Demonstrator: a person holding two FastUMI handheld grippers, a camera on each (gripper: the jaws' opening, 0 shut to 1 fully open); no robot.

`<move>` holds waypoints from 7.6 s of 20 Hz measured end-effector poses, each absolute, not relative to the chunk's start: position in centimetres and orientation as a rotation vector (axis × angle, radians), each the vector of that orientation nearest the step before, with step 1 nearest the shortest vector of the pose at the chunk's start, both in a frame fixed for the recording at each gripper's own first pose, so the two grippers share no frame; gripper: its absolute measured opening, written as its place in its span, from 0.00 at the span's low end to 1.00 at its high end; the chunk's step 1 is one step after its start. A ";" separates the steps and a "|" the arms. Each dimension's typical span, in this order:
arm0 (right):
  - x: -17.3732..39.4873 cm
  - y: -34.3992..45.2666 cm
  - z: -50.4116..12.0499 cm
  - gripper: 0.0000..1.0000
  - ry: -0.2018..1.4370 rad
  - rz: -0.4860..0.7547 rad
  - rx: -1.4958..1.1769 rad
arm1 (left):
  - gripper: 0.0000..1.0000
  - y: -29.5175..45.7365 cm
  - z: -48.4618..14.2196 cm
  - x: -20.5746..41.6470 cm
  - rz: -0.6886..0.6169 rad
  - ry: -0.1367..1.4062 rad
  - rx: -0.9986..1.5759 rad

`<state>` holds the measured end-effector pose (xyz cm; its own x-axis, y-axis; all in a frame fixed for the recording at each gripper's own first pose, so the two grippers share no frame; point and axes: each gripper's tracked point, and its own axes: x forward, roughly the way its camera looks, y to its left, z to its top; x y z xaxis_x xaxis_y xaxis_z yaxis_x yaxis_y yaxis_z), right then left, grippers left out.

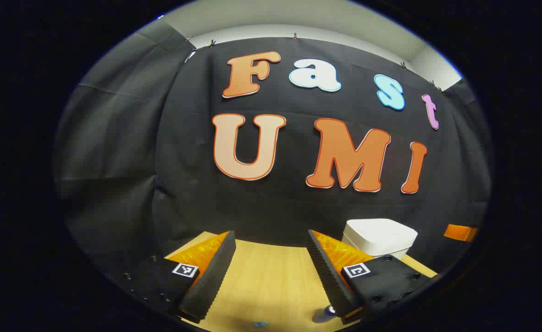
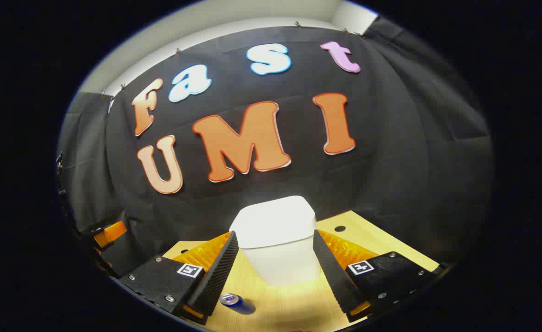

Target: Press the lid of the desktop garbage bin to open it, pick up the crumpled paper on the desktop and throw it into the bin, then pick up the pop can on the desktop and drop it into the bin, and finally close the garbage bin lid.

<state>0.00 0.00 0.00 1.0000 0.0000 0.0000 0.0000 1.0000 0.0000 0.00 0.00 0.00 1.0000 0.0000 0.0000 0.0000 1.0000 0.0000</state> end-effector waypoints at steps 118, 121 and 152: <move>12.9 1.9 4.1 0.01 0.358 0.089 -0.268 | 0.99 12.0 -1.6 -3.7 0.155 0.074 0.095; 10.3 1.8 3.5 0.01 0.311 0.081 -0.247 | 0.99 11.0 -1.8 -3.6 0.136 0.075 0.101; 2.5 -2.6 -9.5 0.98 0.291 -0.151 -0.222 | 0.99 -0.5 -20.7 -2.2 -0.127 0.392 0.099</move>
<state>2.51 -2.64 -9.48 0.9469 -0.1790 -0.2670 0.1152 0.9644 -0.2380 -2.24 -0.45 -20.75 0.9164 -0.1043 -0.3863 0.1427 0.9872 0.0719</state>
